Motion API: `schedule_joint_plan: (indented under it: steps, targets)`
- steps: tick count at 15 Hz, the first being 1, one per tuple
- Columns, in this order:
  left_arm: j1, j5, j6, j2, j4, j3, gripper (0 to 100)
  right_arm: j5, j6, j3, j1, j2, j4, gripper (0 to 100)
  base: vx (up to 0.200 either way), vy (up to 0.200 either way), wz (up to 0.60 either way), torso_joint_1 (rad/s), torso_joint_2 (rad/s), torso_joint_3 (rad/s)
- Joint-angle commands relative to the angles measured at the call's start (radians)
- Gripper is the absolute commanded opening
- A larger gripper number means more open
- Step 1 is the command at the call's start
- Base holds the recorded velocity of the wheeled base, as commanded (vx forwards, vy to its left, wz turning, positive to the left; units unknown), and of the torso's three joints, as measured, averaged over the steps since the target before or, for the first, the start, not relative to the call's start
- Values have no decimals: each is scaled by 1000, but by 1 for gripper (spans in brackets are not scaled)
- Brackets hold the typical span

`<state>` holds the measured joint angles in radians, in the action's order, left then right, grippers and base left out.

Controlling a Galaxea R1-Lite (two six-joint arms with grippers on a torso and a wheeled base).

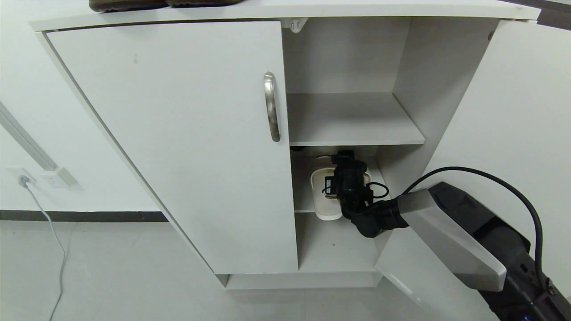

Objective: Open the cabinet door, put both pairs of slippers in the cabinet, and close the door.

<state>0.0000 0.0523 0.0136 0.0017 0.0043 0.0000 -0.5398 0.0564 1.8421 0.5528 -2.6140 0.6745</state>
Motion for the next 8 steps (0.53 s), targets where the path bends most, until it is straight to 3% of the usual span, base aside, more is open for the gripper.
schedule_joint_plan:
  steps: [1,3,8]
  targets:
    - [0,0,0,1,0,0,0,-2,0,2,1,-3,0,100,0,0,0,0,0,0]
    - [0,0,0,1,0,0,0,-5,0,-6,1,-3,-1,100,0,0,0,0,0,0]
    - [0,0,0,1,0,0,0,-16,2,-188,29,112,57,100,0,0,0,0,0,0]
